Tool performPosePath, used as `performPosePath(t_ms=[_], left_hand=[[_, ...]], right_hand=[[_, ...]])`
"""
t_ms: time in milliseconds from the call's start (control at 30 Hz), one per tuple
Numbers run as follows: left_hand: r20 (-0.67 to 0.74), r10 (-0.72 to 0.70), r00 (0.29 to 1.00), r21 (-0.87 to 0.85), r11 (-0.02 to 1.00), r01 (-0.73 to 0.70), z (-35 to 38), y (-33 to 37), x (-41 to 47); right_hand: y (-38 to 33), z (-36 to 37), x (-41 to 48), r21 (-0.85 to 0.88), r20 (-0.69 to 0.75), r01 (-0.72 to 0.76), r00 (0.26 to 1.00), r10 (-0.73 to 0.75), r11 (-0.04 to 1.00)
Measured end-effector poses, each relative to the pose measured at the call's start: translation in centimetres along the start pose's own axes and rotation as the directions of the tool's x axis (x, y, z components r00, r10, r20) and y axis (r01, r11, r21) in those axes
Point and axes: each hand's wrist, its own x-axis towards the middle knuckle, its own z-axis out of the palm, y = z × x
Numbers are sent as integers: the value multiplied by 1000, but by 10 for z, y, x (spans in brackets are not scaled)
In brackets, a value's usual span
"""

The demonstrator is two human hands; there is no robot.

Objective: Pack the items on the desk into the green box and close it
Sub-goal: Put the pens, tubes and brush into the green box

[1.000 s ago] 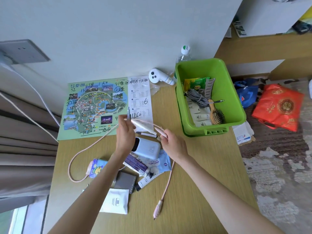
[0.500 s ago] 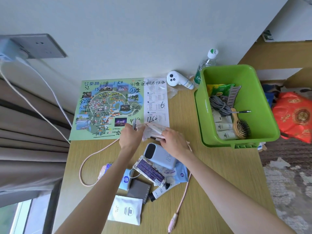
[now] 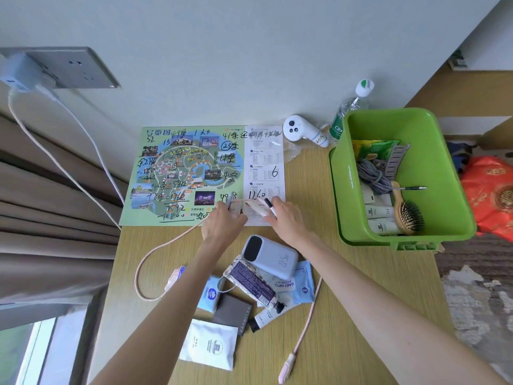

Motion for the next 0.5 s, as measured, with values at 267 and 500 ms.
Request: performPosePath(t_ms=[267,500], left_hand=[[377,103,921,-210,977,-24,-25,-20,6],[520,164,839,-462,880,115,-52,-45,-4]], right_hand=[[-11,2,1,-160,66,36,997,-26,986],[-9,-21,-7,-188,28,112,994,-109,976]])
